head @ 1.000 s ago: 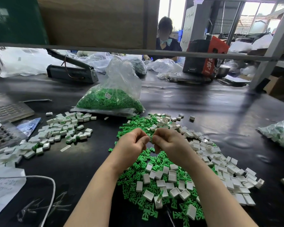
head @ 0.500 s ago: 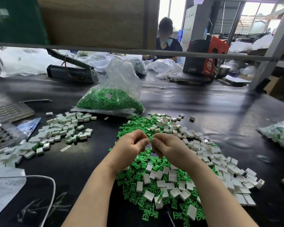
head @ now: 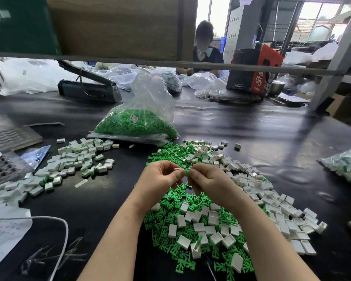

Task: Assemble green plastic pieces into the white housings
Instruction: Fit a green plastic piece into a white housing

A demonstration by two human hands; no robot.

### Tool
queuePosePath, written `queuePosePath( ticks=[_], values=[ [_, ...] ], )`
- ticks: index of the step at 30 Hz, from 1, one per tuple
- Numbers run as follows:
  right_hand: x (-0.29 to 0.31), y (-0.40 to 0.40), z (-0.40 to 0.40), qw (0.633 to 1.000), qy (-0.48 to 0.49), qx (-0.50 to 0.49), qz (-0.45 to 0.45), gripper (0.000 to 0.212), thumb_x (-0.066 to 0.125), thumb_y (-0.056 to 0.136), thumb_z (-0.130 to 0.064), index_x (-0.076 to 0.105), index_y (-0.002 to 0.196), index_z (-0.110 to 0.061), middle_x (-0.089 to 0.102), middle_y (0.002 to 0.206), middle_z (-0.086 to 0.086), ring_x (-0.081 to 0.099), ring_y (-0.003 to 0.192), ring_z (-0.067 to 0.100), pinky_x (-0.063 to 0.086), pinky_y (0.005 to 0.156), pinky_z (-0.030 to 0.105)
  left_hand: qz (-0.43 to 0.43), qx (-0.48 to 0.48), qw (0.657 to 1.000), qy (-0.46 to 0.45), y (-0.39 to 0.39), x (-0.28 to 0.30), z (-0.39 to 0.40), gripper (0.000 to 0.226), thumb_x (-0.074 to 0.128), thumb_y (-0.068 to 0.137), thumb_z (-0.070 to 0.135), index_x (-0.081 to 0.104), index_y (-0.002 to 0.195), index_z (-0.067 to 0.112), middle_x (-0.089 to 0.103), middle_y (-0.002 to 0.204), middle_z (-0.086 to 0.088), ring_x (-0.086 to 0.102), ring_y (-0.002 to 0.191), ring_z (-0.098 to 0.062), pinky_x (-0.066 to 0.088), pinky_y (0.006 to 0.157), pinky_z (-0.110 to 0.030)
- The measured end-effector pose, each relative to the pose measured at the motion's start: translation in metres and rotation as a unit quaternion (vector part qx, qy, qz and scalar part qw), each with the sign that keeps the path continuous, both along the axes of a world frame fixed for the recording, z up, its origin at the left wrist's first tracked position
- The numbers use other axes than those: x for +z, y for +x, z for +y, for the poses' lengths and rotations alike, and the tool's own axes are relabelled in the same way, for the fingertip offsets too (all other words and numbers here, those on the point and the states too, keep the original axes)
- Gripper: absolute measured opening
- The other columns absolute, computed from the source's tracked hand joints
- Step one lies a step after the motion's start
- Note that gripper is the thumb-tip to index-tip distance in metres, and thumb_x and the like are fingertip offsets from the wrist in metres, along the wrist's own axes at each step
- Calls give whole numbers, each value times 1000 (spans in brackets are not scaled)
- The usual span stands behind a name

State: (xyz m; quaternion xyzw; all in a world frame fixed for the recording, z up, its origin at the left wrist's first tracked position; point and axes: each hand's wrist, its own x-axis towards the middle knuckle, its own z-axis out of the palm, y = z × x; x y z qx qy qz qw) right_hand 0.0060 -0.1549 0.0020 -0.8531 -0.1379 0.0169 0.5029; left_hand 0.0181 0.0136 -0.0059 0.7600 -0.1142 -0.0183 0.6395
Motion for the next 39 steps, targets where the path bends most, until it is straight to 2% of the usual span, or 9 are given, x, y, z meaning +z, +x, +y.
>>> queuePosePath(
  ticks=[6,11,17,22,27,31,35,37,39],
  values=[
    [-2,1,-1,998,54,30,17,31,44,103,-13,59,76,-14,58,63,2,53,59,16,41,61,31,17,-25,999,-19,-1,2,-3,11,63,93,13,65,84,7,64,62,3,53,51,-3,41,50,-14],
    [1,-1,-1,991,121,48,38,31,41,104,-11,62,81,-8,61,65,5,53,58,16,41,57,21,17,-48,998,-35,-4,4,-5,20,54,97,11,56,79,4,57,57,7,44,49,-4,38,48,-14],
    [4,-1,-6,986,165,2,36,27,43,102,-8,63,85,-1,60,66,12,52,64,23,42,61,26,13,-22,998,-59,-4,8,-4,30,54,97,13,52,68,11,53,52,8,41,46,-6,35,47,-16],
    [6,-2,-5,983,179,18,28,8,58,95,-8,63,90,-4,66,66,2,56,57,9,44,54,16,14,-20,998,-52,-3,7,-3,24,57,96,14,56,72,11,56,54,8,43,49,-6,37,49,-17],
    [5,-1,-7,980,194,19,40,8,59,94,-4,63,87,-5,67,65,2,57,55,7,43,51,13,25,-8,997,-73,-1,6,2,8,66,90,13,66,85,6,60,56,6,48,49,-6,39,48,-15],
    [4,-1,-4,978,200,23,47,9,58,95,-5,63,88,-2,67,68,5,59,55,9,44,50,13,35,-40,997,-58,-2,4,-1,9,68,90,14,67,87,6,65,62,3,52,52,-7,41,50,-17],
    [3,1,-6,988,147,-9,33,7,62,94,-7,65,88,-7,71,70,3,62,62,15,48,56,18,32,3,998,-58,0,3,0,8,68,89,15,69,87,8,67,63,2,54,53,-7,42,49,-16],
    [1,2,-8,997,74,-31,12,5,65,92,-9,66,87,-10,72,74,3,64,68,25,52,65,32,32,37,996,-72,2,3,4,9,70,88,17,69,86,9,67,63,3,54,52,-6,41,48,-15],
    [-3,2,-10,999,-10,-34,-3,3,67,90,-11,68,87,-12,72,79,6,64,71,25,55,72,37,30,62,994,-84,3,3,7,8,71,87,18,70,84,11,67,65,2,53,52,-5,41,48,-15]
  ],
)
